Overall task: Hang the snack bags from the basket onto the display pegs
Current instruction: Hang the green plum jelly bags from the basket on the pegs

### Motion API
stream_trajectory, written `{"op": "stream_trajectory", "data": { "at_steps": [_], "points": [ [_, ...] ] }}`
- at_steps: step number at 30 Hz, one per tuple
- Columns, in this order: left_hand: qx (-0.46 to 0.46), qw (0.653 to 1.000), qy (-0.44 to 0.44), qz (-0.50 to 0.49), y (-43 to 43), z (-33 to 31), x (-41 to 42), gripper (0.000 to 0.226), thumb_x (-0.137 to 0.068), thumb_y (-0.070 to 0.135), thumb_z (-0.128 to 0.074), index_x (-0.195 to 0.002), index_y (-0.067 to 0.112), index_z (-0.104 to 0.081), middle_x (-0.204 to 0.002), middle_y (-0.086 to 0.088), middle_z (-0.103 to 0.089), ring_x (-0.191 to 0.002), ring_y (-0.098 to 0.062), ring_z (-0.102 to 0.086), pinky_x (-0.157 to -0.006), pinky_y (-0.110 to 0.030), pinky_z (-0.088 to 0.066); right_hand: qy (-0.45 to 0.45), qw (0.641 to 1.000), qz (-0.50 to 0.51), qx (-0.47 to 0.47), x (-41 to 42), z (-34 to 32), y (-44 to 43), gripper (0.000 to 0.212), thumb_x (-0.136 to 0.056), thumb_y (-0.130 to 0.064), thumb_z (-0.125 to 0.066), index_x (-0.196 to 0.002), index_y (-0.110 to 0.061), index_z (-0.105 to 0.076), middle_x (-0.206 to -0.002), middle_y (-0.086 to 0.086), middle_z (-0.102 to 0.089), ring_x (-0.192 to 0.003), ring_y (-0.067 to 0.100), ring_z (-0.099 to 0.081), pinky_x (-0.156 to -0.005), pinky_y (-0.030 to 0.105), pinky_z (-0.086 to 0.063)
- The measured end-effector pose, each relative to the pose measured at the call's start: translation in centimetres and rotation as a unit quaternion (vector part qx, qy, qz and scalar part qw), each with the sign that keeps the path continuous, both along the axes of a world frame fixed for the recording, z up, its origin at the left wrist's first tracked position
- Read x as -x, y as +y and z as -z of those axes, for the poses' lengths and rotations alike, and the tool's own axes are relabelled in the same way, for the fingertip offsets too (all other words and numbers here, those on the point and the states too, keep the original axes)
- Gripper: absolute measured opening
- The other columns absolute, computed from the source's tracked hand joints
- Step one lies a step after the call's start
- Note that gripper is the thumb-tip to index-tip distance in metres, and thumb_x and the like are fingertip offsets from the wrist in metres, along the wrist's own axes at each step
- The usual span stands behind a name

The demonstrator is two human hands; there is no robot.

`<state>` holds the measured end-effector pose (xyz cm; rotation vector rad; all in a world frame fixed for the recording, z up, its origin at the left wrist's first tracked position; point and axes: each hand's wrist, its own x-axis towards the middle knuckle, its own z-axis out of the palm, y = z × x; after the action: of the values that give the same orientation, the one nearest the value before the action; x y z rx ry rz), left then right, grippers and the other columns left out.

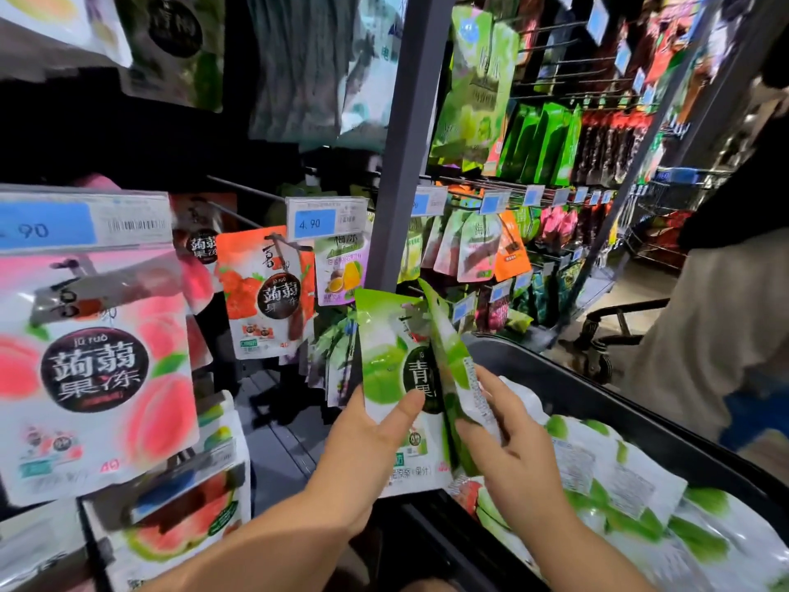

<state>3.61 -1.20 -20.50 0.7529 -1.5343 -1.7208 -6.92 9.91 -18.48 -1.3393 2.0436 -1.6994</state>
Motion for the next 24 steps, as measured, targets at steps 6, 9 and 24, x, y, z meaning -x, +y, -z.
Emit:
{"op": "stream_trajectory", "data": {
  "at_steps": [6, 9, 24],
  "points": [
    [-0.008, 1.0, -0.013, -0.024, -0.7, -0.2, -0.2, 0.077, -0.071, 0.068, -0.07, -0.136, 0.031, -0.049, -0.13, 0.014, -0.061, -0.123, -0.01, -0.054, -0.11, -0.041, -0.039, -0.267, 0.959, -0.018, 0.092, 2.0, -0.2, -0.3, 0.043, -0.094, 0.002, -0.046, -0.115, -0.027, -0.07, -0.108, 0.001, -0.076, -0.096, 0.018, -0.072, -0.076, 0.034, -0.057],
    [-0.013, 0.998, -0.014, -0.056, -1.6, 0.0, -0.3, 0.066, -0.079, 0.056, -0.069, -0.136, 0.028, -0.05, -0.129, 0.011, -0.061, -0.122, -0.015, -0.055, -0.109, -0.041, -0.04, -0.399, 0.901, -0.038, 0.168, 3.5, -0.9, 0.0, 0.034, -0.094, 0.0, -0.044, -0.102, -0.013, -0.075, -0.095, 0.007, -0.077, -0.079, 0.017, -0.074, -0.06, 0.027, -0.059],
    [-0.059, 0.995, 0.079, 0.031, -0.6, -1.7, -0.8, 0.032, -0.079, 0.019, -0.074, -0.109, 0.028, -0.067, -0.104, 0.012, -0.075, -0.099, -0.003, -0.069, -0.091, -0.025, -0.047, -0.46, 0.871, -0.167, 0.037, 3.7, -0.5, 0.4, 0.051, -0.065, -0.017, -0.078, -0.113, -0.002, -0.07, -0.099, 0.02, -0.074, -0.076, 0.028, -0.073, -0.06, 0.035, -0.061]
  ]
}}
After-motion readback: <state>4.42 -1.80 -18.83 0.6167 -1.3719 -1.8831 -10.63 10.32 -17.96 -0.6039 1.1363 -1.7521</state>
